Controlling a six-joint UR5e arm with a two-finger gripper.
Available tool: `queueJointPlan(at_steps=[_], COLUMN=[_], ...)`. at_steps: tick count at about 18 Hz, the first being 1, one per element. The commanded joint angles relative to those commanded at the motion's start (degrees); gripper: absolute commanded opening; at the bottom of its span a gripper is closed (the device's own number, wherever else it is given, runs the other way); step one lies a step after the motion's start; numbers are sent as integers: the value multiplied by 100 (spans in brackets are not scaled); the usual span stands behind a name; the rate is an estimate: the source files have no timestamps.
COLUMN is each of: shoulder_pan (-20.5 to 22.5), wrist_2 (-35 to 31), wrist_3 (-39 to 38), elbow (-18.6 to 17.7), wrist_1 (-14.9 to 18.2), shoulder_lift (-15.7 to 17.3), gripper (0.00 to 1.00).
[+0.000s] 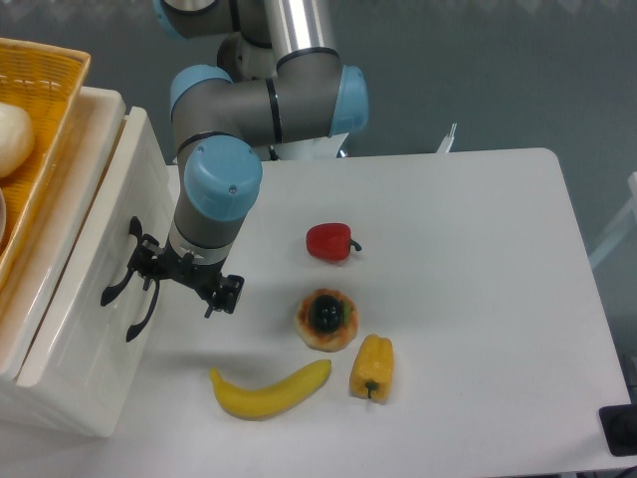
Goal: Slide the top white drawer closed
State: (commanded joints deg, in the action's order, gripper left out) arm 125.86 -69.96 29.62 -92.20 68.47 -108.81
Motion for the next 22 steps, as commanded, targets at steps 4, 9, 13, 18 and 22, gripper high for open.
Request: queueJointPlan(at_steps=[4,9,13,18,22], shoulder_pan=[-61,-62,-62,-18,245], wrist_2=[-9,0,0,-9,-105], wrist_3=[0,0,0,113,841], elbow=[0,0,0,122,351], wrist_1=[9,9,0,9,0], shoulder_lift=[-9,-9,0,-9,9], gripper=[100,100,100,100,100])
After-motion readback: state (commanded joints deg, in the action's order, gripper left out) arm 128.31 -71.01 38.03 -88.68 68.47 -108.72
